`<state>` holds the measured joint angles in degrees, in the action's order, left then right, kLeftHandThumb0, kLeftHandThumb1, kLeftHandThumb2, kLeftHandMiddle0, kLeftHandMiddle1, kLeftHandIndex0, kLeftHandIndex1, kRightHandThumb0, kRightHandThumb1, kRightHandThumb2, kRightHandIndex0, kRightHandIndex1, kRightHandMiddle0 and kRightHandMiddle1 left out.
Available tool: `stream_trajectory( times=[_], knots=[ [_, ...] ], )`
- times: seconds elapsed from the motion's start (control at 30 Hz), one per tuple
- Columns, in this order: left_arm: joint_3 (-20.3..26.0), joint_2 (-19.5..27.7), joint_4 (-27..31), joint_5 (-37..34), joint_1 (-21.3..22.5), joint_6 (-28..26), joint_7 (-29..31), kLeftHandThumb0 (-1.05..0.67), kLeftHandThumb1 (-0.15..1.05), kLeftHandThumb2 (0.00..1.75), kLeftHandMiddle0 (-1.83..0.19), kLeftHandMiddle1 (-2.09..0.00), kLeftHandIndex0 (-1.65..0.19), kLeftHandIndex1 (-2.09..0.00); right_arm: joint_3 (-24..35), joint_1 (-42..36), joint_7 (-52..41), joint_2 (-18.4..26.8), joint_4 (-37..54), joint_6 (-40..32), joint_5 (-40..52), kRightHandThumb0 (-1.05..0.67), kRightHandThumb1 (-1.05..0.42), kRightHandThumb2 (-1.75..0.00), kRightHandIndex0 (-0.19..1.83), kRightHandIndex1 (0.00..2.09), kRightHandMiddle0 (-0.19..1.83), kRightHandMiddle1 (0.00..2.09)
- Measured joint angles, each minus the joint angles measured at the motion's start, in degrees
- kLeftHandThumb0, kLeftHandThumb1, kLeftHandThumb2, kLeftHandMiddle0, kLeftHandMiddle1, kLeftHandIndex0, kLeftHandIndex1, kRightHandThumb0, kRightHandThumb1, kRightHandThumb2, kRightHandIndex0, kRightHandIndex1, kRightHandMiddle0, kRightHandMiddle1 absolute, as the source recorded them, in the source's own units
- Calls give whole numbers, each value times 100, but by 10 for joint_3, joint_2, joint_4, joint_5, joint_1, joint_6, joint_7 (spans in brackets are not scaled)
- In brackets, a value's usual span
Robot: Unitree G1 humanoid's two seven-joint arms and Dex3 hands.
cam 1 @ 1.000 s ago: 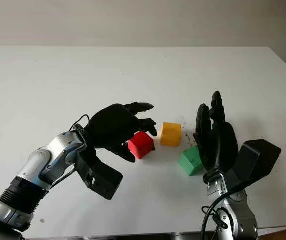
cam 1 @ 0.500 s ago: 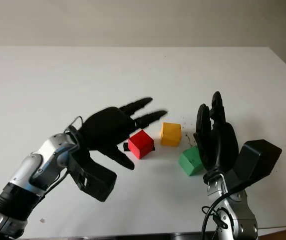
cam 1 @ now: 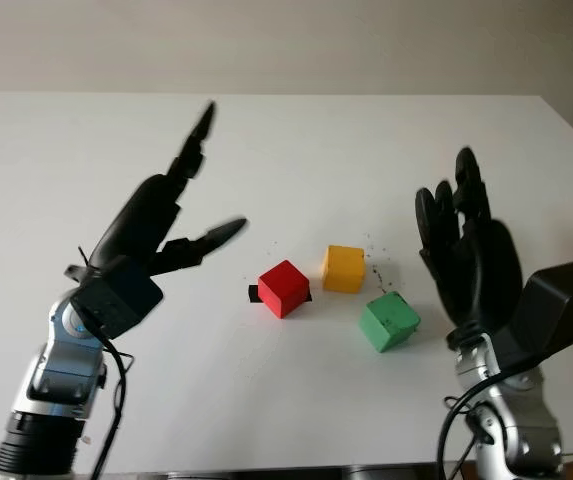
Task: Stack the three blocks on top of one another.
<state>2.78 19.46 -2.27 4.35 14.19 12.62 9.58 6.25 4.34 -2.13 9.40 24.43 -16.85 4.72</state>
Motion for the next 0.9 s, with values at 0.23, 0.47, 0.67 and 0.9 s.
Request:
stream_trajectory(
  times=[0.23, 0.47, 0.67, 0.9],
  knots=[
    [22, -28, 0, -70, -28, -29, 5, -79, 105, 57, 16, -6, 17, -2, 14, 10, -41, 76, 35, -45, -37, -61, -96, -5, -4, 10, 2, 13],
    [35, -62, 7, -102, -46, -40, -5, -73, 105, 57, 18, -5, 19, 0, 2, 29, -94, 170, 49, -55, -117, -61, -91, -4, 0, 11, 12, 19],
    [41, -86, 11, -118, -63, -57, -15, -71, 105, 60, 17, -5, 19, 0, -34, 78, -149, 238, 49, -81, -195, -59, -86, -4, 3, 11, 17, 20],
    [43, -94, 12, -124, -66, -70, -13, -70, 105, 60, 17, -5, 19, 0, -74, 117, -190, 256, 44, -100, -243, -52, -84, -5, 6, 11, 18, 17]
  ],
)
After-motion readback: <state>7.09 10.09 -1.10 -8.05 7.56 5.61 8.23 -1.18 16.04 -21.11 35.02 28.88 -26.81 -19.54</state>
